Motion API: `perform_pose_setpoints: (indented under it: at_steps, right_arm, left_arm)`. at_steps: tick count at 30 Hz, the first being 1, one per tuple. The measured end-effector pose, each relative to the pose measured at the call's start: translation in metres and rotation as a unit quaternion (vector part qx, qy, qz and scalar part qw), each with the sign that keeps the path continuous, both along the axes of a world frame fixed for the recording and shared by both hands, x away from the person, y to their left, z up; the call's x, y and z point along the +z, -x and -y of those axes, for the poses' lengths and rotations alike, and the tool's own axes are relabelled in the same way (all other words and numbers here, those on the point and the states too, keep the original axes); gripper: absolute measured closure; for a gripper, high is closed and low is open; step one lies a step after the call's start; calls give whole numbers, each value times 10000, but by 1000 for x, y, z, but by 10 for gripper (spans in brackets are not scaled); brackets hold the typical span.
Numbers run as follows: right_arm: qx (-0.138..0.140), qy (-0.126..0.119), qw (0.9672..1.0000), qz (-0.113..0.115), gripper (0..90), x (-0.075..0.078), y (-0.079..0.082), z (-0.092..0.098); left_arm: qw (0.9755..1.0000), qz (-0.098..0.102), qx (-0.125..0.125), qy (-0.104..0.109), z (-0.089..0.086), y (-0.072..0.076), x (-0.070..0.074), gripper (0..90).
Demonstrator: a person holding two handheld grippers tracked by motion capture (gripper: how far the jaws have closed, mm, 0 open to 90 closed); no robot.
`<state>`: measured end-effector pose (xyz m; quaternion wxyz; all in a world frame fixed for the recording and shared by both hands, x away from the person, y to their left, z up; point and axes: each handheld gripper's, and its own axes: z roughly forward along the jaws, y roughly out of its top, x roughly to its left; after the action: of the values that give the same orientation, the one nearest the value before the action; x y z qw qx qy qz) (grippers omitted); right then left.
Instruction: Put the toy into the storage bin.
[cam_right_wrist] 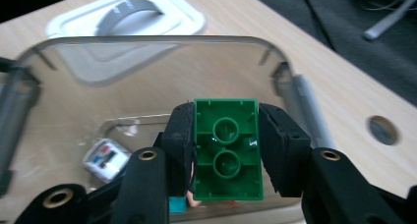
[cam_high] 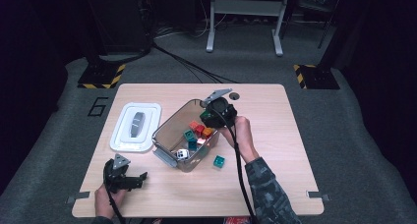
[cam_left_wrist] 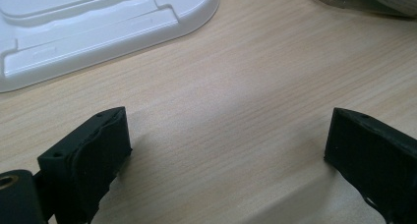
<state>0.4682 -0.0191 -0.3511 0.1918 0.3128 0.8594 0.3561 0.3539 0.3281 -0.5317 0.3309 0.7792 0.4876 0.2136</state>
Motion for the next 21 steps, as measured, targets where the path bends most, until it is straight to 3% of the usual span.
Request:
perform_pose_setpoints:
  at_steps: [6,7,13,21]
  right_arm:
    - [206,155,9995,-163,590,-11,7,-13]
    - [169,142,9993,-292,590,-13,10,-16]
    - [399,154,9978,-505,590,-25,17,-25]
    - [539,203,9959,-702,588,-36,26,-27]
  left_arm:
    - [10000,1,-1,-3,0,0,0,33]
    - [10000,2,0,-3,0,0,0,33]
    - [10000,3,-1,-6,0,0,0,33]
    - [10000,-6,-4,-16,0,0,0,33]
